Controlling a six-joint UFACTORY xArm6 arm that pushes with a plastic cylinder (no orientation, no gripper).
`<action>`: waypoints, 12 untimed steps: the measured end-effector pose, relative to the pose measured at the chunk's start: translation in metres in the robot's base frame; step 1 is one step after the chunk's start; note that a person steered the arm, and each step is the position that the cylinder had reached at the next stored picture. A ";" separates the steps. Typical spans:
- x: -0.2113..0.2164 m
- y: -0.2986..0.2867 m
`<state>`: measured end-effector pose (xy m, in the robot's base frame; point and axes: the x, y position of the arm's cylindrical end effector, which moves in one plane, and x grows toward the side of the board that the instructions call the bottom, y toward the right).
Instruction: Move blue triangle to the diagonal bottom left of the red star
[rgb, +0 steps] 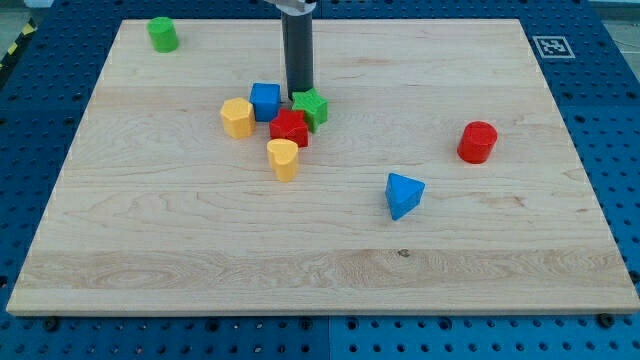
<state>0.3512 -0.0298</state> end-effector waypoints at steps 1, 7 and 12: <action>0.000 0.000; 0.084 0.058; 0.133 0.078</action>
